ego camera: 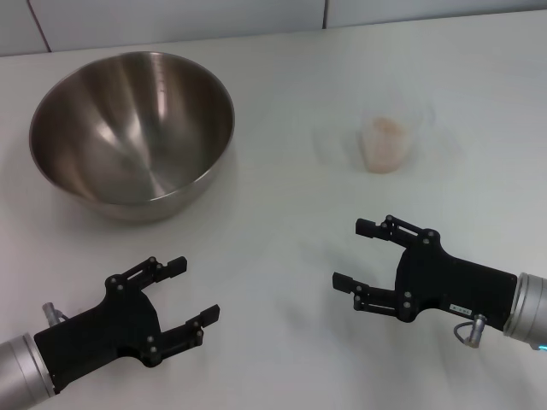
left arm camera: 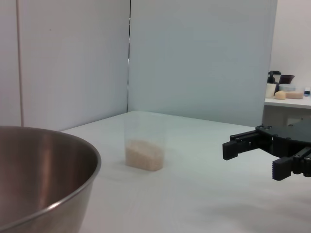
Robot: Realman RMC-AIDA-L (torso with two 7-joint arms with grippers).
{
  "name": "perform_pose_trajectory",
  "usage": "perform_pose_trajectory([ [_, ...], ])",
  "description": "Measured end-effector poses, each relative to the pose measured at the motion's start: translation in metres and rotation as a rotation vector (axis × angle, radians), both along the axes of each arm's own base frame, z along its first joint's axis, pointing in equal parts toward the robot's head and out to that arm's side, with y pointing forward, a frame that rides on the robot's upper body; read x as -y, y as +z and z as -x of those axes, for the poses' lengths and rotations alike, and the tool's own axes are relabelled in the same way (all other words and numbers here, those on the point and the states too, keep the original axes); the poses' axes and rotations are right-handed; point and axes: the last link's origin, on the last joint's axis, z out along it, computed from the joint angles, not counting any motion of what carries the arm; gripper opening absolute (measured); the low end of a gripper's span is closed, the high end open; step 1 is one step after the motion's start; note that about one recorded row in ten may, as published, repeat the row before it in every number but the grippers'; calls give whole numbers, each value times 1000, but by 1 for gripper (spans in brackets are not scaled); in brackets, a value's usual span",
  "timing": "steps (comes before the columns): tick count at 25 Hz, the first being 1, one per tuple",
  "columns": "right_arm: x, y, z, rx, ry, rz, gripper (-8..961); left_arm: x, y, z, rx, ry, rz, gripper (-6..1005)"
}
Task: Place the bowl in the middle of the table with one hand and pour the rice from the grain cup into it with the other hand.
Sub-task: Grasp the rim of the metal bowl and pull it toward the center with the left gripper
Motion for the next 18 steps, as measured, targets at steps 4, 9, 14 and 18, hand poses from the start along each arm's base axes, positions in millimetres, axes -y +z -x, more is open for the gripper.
perform_pose_trajectory([
  [4,0,0,0,0,0,0,834,1,0,1,2,4,1,771],
  [9,0,0,0,2,0,-1,834,2,-1,1,5,8,4,769],
  [14,1,0,-1,4,-3,0,835,4,-1,1,10,10,5,766],
  [18,2,0,-2,4,-4,0,834,4,-1,1,10,11,5,764],
])
